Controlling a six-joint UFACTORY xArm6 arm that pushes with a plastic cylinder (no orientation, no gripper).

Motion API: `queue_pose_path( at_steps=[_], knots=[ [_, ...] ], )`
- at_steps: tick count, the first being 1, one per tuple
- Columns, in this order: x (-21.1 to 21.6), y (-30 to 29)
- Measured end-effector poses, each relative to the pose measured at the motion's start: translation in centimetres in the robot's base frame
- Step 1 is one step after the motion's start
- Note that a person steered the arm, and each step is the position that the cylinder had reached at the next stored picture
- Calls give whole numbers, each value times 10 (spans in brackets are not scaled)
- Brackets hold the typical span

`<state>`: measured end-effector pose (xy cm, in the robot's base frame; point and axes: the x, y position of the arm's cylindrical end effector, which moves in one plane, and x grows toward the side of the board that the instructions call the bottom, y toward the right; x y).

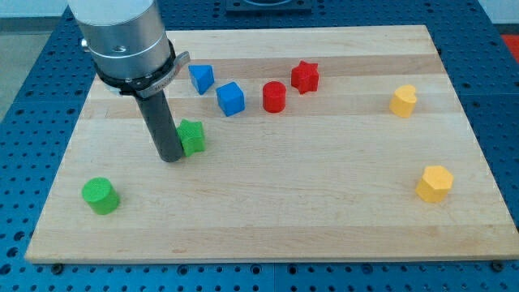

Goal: Move the green circle closer to green star

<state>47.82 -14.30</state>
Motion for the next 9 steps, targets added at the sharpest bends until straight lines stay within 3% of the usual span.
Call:
queue_pose_path(
  at_steps=[4,6,9],
  knots=[
    [-4,1],
    [-4,-83],
    [-4,-90]
  ],
)
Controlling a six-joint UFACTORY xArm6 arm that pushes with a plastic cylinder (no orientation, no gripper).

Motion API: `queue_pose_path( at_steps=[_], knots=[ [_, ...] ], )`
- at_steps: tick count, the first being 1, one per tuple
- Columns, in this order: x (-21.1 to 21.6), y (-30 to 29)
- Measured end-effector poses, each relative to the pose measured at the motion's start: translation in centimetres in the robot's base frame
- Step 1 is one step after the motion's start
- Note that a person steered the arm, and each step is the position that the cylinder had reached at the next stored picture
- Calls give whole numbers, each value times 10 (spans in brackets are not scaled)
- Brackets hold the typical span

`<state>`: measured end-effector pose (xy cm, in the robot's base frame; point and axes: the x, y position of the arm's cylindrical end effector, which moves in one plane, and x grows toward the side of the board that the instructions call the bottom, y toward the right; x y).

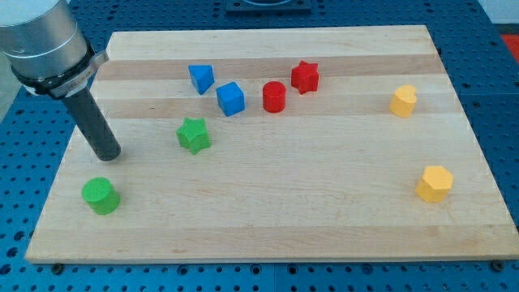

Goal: Move the green circle closer to green star

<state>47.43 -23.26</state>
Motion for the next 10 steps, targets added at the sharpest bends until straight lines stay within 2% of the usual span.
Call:
queue_pose_path(
  at_steps=[3,6,7,8,9,10],
  knots=[
    [0,-2],
    [0,-30],
    [8,-72],
    [11,-72],
    [62,-71],
    [89,-71]
  ],
)
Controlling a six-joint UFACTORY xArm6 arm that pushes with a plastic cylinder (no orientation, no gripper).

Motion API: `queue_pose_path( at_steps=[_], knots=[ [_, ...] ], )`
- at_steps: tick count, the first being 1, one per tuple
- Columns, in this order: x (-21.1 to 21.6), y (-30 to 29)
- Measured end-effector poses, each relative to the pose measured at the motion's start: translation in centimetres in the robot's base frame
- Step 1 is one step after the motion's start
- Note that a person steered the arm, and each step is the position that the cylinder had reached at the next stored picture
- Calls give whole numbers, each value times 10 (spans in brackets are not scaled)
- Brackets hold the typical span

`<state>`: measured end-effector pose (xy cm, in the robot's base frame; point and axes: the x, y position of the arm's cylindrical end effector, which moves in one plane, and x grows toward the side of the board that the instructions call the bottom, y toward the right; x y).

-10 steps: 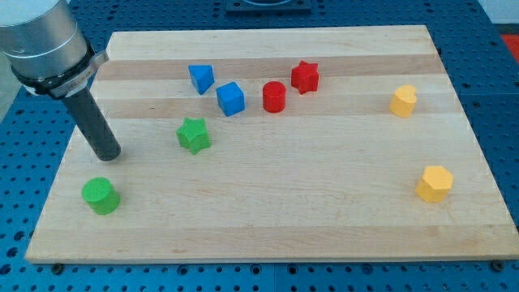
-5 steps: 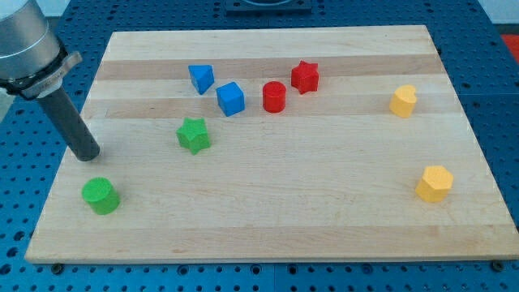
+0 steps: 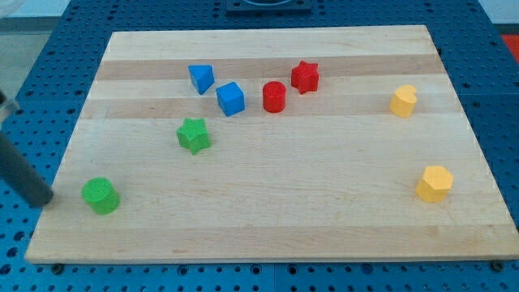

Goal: Move the green circle closer to green star

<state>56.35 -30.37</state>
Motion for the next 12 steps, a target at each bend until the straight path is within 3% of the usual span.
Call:
queue_pose_path(
  at_steps=[2,3,7,9,11,12],
  knots=[
    [9,5],
    [9,56],
    [-17,121],
    [-18,123],
    [-18,78],
    [-53,84]
  ],
)
